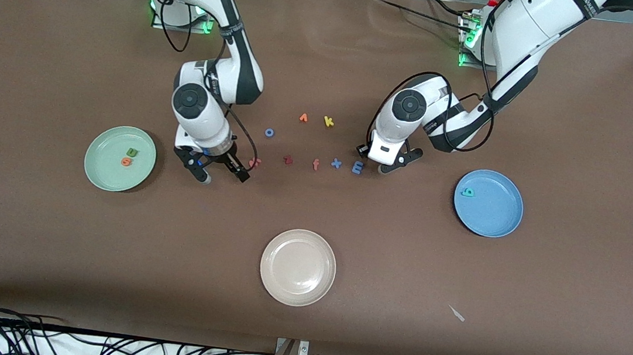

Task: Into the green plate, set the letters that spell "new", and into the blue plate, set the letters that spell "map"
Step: 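Grasp the pink W with the right gripper while the left gripper grasps yellow, then drop the yellow letter on the blue plate while the right gripper carries W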

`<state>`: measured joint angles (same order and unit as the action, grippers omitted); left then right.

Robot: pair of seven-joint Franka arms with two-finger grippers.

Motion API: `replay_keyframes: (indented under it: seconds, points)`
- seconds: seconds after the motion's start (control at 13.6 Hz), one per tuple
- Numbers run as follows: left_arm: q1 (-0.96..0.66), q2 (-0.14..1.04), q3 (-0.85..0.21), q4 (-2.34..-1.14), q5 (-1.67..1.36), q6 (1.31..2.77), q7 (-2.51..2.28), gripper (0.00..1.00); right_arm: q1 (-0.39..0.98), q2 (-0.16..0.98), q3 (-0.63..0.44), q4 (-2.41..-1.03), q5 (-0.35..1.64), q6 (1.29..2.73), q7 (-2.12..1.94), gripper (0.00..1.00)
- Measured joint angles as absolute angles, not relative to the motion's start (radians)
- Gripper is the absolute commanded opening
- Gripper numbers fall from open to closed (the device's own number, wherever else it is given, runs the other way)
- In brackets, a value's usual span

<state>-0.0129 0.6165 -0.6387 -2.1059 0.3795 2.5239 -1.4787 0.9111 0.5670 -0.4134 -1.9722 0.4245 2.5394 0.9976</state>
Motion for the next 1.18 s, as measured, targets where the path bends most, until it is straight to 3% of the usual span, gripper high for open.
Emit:
replay_keyframes:
  seconds: [0.22,0.59,0.81,1.18]
  points:
    - [-0.013,0.616,-0.639,-2.103,0.379,2.523,-1.483,0.18,0.911,0.599,-0.383,-1.928,0.425,2.538,1.09,1.0]
    - [-0.007,0.614,-0.637,-2.1,0.379,2.522,-1.483,0.12,0.91,0.624,-0.37,-1.914,0.427,2.47,1.122,0.98]
    - [0.039,0.57,-0.636,-2.077,0.386,2.491,-1.475,0.09,0.909,0.624,-0.369,-1.912,0.428,2.427,1.123,0.85]
    - [0.173,0.49,-0.646,-1.977,0.386,2.268,-1.32,0.1,0.909,0.63,-0.357,-1.912,0.428,2.423,1.127,0.55]
